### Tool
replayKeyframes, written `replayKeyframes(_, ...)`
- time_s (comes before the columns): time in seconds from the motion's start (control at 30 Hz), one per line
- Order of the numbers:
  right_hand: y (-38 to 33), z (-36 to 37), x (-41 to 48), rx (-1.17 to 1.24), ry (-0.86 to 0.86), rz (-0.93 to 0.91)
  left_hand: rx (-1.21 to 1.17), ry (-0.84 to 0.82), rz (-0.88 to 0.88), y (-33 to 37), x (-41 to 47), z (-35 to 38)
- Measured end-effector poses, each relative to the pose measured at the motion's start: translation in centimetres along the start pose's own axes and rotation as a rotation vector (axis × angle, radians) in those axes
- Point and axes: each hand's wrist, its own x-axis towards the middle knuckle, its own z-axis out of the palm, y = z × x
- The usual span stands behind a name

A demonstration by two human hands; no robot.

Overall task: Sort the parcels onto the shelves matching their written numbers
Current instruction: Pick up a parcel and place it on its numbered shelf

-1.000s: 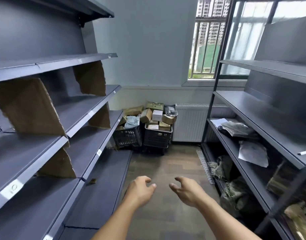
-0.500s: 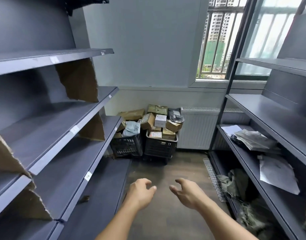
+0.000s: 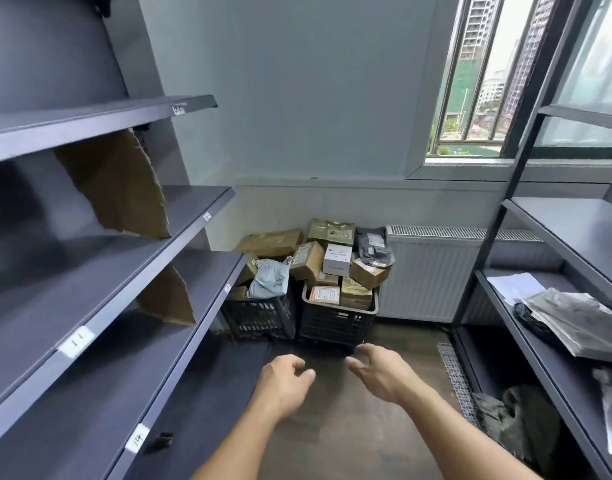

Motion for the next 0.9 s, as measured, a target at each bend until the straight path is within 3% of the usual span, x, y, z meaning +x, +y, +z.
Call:
replayKeyframes(0.4,-0.3,-3.1,17.1,0.070,-0.021,0.123,-0.012,-0.078,0.015,2.7,19.3,-1.4)
replayKeyframes(0.57,-2.4,-6.1,25.1,0.112,0.055,0.151,-0.005,-0.082,0.060,4.7,28.4,-3.8)
replayKeyframes(0.9,-2.0,-9.0,35.3,0.127,0.055,0.216,0.088,-0.172,0.076,8.6,41.1,-2.8)
